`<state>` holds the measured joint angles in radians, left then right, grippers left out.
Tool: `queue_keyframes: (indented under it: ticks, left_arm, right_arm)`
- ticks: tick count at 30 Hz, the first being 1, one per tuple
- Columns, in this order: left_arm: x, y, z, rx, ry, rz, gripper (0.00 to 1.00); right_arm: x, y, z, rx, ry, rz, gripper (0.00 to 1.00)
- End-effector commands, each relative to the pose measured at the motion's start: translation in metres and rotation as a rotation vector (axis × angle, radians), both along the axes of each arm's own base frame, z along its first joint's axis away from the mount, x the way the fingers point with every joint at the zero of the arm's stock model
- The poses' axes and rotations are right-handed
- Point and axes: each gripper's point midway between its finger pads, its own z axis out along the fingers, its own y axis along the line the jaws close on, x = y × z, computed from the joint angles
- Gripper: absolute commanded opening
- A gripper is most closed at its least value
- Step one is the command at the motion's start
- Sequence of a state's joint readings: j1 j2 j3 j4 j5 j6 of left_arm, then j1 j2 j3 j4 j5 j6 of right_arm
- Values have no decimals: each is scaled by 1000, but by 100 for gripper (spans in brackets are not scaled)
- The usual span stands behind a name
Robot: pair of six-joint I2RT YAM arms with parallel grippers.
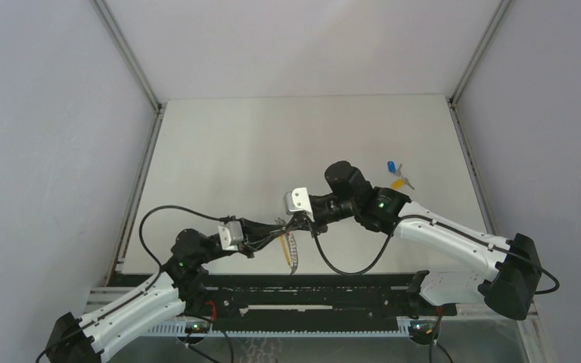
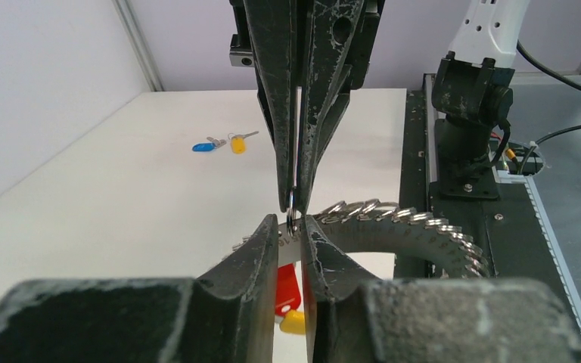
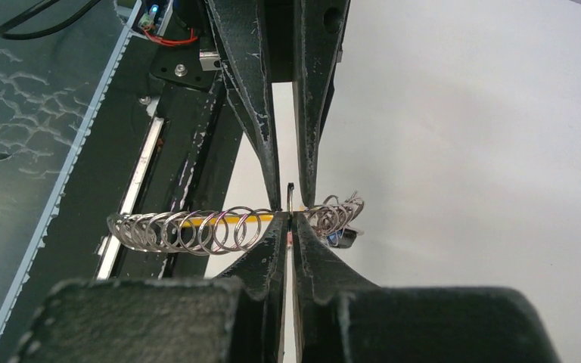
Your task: Put the keys on the keyring
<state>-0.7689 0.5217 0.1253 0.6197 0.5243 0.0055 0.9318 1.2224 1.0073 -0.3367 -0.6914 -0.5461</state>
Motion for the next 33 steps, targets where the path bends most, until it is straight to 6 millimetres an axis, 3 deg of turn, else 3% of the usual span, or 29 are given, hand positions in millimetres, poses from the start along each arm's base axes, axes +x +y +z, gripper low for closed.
queue_keyframes:
  ticks: [1,6,27,33]
  left_arm:
    - [1,-2,30,-21,-62,-7,19]
    - [0,-2,29,-14,-61,-14,13]
    - [-1,-4,26,6,-56,-28,15]
    - [-4,-6,28,4,-65,-47,5]
  right_arm:
    - [3,8,22,32,-63,11,0]
    - [3,8,19,12,-69,7,0]
    - [-3,10,27,45,-65,36,0]
    - [-5,13,24,41,-55,50,0]
